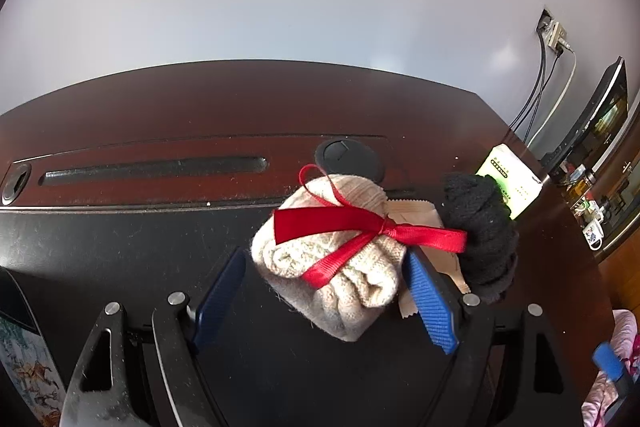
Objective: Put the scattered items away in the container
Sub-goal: 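Move both tools back toward the ribbon-tied sock and green box, then grasp the beige ribbon-tied sock with the left tool while the right tool grasps the green-and-white box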
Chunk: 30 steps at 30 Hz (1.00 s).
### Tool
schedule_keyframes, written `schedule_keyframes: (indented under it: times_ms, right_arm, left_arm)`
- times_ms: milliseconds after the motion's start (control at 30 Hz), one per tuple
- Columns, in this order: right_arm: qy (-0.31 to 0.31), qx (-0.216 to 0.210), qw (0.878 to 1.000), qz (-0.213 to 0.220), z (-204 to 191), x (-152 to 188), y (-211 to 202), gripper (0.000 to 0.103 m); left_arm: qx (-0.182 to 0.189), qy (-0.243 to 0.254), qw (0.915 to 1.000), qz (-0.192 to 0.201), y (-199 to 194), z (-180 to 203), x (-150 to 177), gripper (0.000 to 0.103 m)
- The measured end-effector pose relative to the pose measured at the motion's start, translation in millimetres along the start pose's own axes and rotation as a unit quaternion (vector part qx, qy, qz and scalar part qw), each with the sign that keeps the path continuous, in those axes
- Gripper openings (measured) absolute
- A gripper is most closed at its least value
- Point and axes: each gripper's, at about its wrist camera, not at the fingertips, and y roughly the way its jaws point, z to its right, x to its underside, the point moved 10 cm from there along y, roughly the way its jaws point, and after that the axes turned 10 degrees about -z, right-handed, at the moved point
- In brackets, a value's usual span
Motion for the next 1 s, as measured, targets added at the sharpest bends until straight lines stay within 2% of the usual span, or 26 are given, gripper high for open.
schedule_keyframes:
  times_ms: [67, 133, 400, 600, 867, 1000]
  right_arm:
    - [0.002, -0.001, 1.000, -0.005, 0.9, 2.8, 3.7, 0.096]
    - [0.005, -0.003, 1.000, -0.010, 1.9, 5.5, 7.3, 0.096]
    - [-0.004, 0.023, 1.000, -0.005, 5.2, -12.2, 4.4, 0.096]
    - [-0.021, 0.023, 0.999, -0.007, -4.3, -37.0, 18.5, 0.096]
    - [-0.035, 0.056, 0.998, -0.018, 8.0, -110.5, 63.0, 0.096]
    - [-0.044, 0.073, 0.996, -0.032, 13.0, -134.7, 89.1, 0.095]
  left_arm:
    - [-0.005, 0.008, 0.9999, 0.009, -0.8, 0.2, 0.0, 0.068]
    - [-0.002, 0.008, 0.9998, 0.020, -4.6, -1.6, 0.4, 0.064]
    - [0.032, 0.016, 0.9992, 0.018, -12.0, -7.7, 7.8, 0.055]
    - [0.044, 0.019, 0.9985, 0.025, -24.9, -12.8, 12.3, 0.055]
    - [0.063, 0.023, 0.9970, 0.038, -41.9, -12.8, 20.2, 0.054]
    - [0.076, 0.027, 0.9958, 0.043, -50.2, -6.9, 22.8, 0.054]
